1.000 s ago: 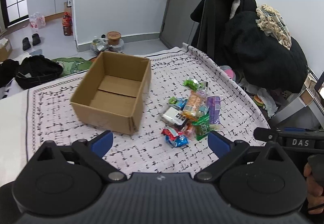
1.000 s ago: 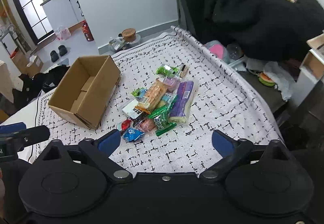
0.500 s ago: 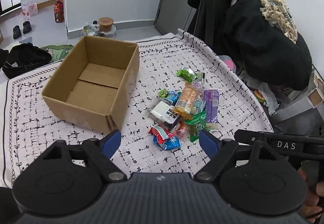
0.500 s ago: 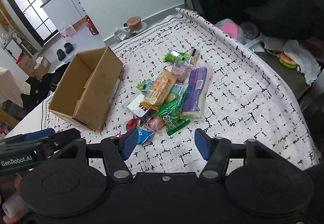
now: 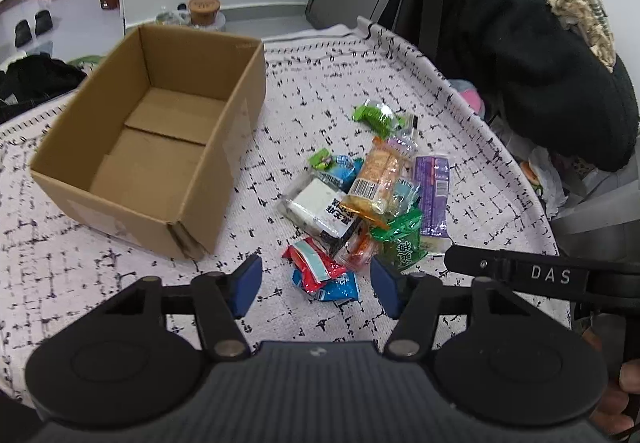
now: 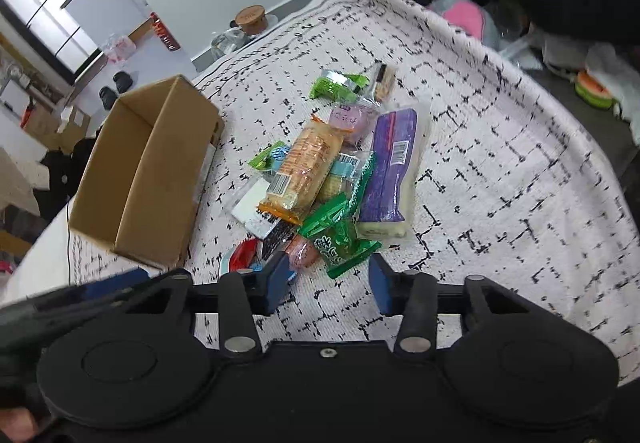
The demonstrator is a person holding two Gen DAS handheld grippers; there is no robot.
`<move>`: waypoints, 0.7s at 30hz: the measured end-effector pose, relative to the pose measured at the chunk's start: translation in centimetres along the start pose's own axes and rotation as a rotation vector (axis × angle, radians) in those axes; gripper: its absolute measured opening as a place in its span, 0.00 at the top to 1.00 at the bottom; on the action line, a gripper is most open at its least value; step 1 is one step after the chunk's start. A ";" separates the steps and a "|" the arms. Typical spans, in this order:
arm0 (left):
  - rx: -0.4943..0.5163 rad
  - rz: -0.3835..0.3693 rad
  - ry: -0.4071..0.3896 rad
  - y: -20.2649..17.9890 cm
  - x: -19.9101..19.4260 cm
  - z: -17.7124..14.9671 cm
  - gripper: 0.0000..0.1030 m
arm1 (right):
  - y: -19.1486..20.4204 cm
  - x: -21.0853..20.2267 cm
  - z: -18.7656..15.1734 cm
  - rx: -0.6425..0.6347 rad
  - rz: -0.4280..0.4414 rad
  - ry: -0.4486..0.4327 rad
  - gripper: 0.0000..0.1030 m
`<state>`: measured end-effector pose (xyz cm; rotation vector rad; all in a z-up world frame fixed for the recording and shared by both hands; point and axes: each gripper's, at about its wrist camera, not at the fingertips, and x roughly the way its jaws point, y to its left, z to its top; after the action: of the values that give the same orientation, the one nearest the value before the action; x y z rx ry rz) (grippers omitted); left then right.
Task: Organize snacks
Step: 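Grasp the red candy bar with the left tool while the right tool grasps the green snack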
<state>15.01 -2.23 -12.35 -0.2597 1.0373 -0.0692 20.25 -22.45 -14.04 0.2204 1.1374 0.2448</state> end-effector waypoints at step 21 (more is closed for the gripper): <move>-0.065 -0.001 0.123 1.1 8.0 1.2 0.56 | -0.1 6.2 1.9 0.004 -0.053 0.117 0.62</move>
<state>20.06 -2.42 -18.75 -0.3185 1.1628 -0.0527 24.51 -20.73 -18.65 0.1808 1.2584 0.2112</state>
